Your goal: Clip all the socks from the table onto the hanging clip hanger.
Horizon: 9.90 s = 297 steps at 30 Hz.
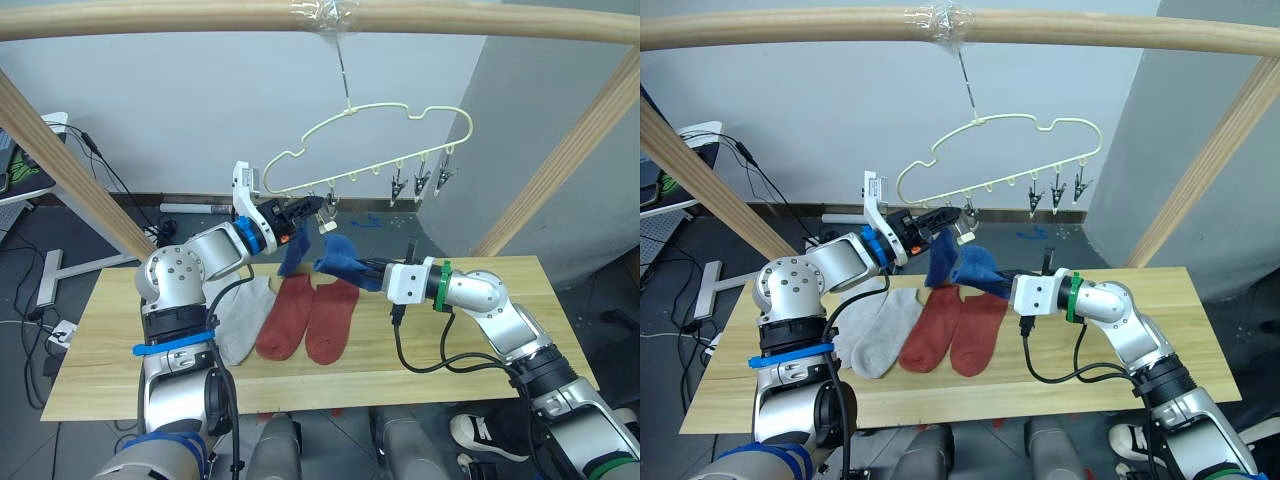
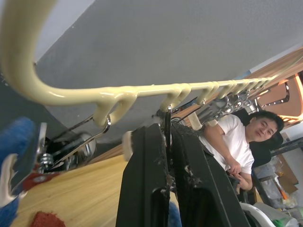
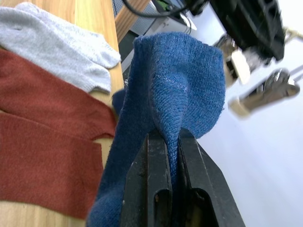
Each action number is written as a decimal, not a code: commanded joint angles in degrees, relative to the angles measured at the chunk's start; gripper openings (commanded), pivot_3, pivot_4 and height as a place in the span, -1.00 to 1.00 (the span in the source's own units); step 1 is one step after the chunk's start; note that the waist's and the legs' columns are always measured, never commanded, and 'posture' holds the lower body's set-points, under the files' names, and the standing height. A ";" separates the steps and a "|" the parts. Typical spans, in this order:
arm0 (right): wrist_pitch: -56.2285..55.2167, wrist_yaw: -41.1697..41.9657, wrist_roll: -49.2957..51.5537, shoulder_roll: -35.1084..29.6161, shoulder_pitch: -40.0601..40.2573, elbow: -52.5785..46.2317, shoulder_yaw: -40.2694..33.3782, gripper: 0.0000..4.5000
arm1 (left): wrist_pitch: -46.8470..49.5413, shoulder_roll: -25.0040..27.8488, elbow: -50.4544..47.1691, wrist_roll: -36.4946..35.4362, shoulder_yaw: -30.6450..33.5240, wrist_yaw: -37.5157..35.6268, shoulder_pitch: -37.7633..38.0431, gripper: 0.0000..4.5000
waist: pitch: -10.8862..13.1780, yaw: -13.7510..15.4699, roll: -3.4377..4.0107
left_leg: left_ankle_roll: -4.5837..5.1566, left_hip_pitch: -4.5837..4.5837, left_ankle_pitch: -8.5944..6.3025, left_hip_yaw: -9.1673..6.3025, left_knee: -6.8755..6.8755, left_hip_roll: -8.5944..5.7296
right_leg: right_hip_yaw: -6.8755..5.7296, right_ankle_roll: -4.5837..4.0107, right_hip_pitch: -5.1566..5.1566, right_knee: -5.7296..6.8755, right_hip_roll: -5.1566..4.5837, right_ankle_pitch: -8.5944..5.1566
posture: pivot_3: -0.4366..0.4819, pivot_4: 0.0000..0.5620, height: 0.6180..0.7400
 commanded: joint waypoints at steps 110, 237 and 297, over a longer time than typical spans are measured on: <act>57.73 -14.24 28.93 4.22 5.73 -39.55 -22.29 1.00 | -71.10 -10.69 17.20 53.07 -26.39 17.43 -0.95 0.09 | 0.18 0.44 0.21 | -0.03 -0.88 -0.03 0.02 0.05 -0.03 | -0.03 -0.01 -0.81 -0.04 -0.02 0.00 | -0.29 -0.12 1.00; 61.09 -15.05 33.26 4.14 -0.32 -38.41 -20.89 1.00 | -67.18 -12.39 12.04 51.71 -25.26 13.14 2.66 0.20 | 0.18 -0.36 0.22 | -0.01 -0.82 -0.02 0.00 0.13 -0.03 | -0.02 0.01 -0.76 0.07 -0.02 0.03 | -0.26 -0.09 1.00; 59.37 -18.09 25.45 5.97 5.48 -29.84 -8.30 1.00 | -61.52 -9.18 10.86 48.33 -24.89 6.24 1.10 -0.92 | 0.18 -0.35 0.21 | -0.01 -0.82 -0.02 -0.01 0.11 -0.03 | -0.03 0.01 -0.75 0.05 -0.02 0.02 | -0.19 -0.11 1.00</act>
